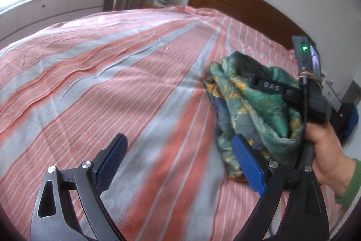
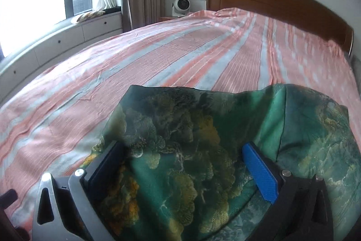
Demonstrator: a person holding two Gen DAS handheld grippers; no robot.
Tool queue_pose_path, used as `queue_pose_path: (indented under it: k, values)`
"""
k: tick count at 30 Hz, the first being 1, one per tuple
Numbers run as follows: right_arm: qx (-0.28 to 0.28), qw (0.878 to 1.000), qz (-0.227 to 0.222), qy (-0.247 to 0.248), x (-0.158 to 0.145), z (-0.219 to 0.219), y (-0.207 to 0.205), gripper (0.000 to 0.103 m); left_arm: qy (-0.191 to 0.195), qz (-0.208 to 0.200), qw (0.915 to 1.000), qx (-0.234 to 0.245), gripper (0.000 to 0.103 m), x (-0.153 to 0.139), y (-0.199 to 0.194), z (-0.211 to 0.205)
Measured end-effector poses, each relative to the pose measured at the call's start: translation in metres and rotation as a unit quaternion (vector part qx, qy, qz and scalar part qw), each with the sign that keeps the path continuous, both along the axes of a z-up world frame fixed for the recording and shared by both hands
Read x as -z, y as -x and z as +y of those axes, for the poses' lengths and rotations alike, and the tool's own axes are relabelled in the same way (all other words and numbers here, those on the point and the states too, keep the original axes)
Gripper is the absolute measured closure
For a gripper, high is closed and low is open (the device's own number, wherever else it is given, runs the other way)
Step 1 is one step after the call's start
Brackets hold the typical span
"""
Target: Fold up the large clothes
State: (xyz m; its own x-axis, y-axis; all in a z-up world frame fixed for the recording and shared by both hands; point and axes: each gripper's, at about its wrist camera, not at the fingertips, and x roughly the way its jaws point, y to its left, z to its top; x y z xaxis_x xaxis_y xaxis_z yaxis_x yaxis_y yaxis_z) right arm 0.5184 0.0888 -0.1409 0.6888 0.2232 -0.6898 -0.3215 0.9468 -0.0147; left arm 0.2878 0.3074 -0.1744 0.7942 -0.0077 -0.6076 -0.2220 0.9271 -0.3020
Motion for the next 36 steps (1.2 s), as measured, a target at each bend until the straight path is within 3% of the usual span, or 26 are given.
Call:
queue_pose_path:
  k: [15,19,21,24,26,28,29,31,33,35,36]
  values:
    - [0.008,1.0,0.001,0.003,-0.01,-0.003,-0.001,0.0,-0.015,0.055,0.9984,-0.004,0.008,0.014,-0.014,-0.002]
    - [0.006,1.0,0.019,0.02,-0.041,0.001,-0.002,0.0,-0.013,0.048,0.9987,0.013,0.007,0.014,-0.01,-0.004]
    - [-0.006,1.0,0.012,-0.02,-0.082,-0.011,0.01,0.0,0.016,0.033,0.9991,0.021,0.008,0.007,-0.004,-0.001]
    - [-0.012,0.995,-0.02,-0.099,-0.149,-0.054,0.043,0.0,0.088,-0.01,0.9953,0.039,0.008,-0.027,-0.001,0.007]
    - [-0.013,0.992,-0.035,-0.119,-0.172,-0.082,0.064,0.0,0.142,-0.031,0.9854,0.088,0.008,-0.056,-0.016,0.006]
    - [-0.002,0.992,-0.051,-0.112,-0.181,-0.113,0.083,0.0,0.203,-0.034,0.9638,0.169,0.007,-0.086,-0.05,-0.001]
    - [0.008,0.993,-0.054,-0.103,-0.178,-0.127,0.091,0.0,0.229,-0.02,0.949,0.216,0.007,-0.097,-0.073,-0.009]
    - [0.032,0.995,-0.044,-0.085,-0.161,-0.155,0.101,0.0,0.237,0.018,0.9335,0.268,0.006,-0.103,-0.112,-0.025]
    - [0.055,0.995,-0.006,-0.084,-0.133,-0.182,0.107,0.0,0.2,0.082,0.9391,0.267,0.007,-0.091,-0.146,-0.037]
    - [0.078,0.991,0.03,-0.108,-0.108,-0.209,0.112,0.0,0.145,0.159,0.9492,0.23,0.007,-0.062,-0.169,-0.039]
    - [0.088,0.986,0.05,-0.134,-0.094,-0.226,0.113,0.0,0.132,0.189,0.9471,0.223,0.005,-0.046,-0.175,-0.037]
